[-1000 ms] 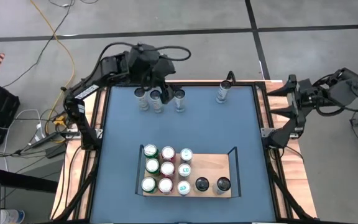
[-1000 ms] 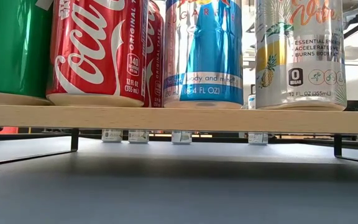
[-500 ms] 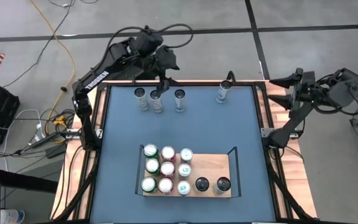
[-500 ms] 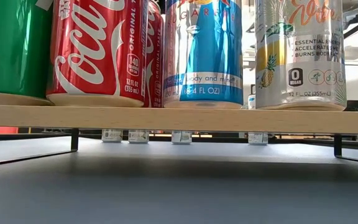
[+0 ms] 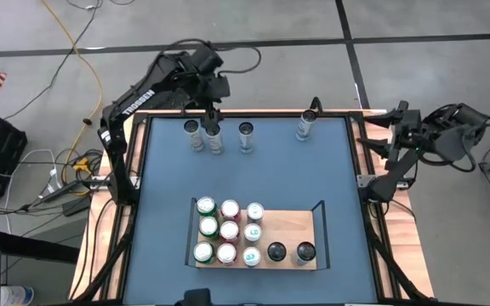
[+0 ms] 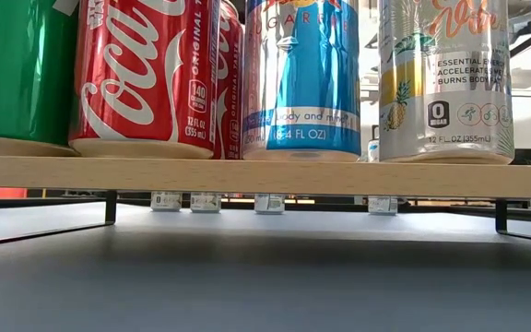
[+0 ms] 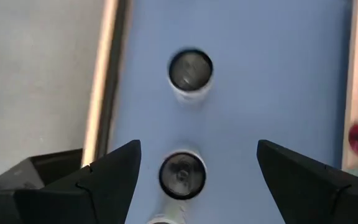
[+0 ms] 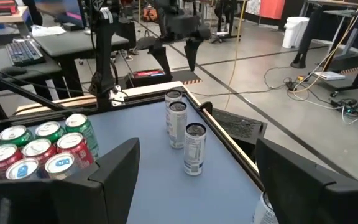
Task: Place canned beverage on shelf
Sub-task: Put the right white-yellow soda can on the shelf aligned with the other white-yellow soda can
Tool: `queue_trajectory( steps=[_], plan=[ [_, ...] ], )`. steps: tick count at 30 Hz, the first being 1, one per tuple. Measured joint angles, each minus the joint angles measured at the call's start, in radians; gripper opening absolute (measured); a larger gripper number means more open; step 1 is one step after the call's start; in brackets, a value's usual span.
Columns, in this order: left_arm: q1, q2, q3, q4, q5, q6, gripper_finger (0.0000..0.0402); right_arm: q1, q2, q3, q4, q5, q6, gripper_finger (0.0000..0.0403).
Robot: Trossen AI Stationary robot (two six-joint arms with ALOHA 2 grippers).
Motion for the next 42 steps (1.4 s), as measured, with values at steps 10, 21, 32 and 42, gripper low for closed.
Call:
queue_trajectory(
  steps=[10, 21, 32, 42],
  plan=[
    [0.032, -0.014, -0.201, 0.064, 0.032, 0.068, 0.0308, 0.000, 0.000, -0.027, -0.011, -0.001, 0.048, 0.0301],
    [0.035, -0.020, -0.332, 0.101, -0.034, 0.102, 0.0308, 0.000, 0.000, -0.027, -0.008, -0.001, 0.085, 0.0301],
    [-0.033, -0.059, -0.149, 0.191, -0.093, -0.048, 0.0308, 0.000, 0.000, -0.027, -0.008, -0.001, 0.126, 0.0301],
    [-0.009, -0.092, 0.044, 0.205, 0.161, -0.350, 0.0308, 0.000, 0.000, -0.026, -0.009, 0.003, 0.101, 0.0301]
  ],
)
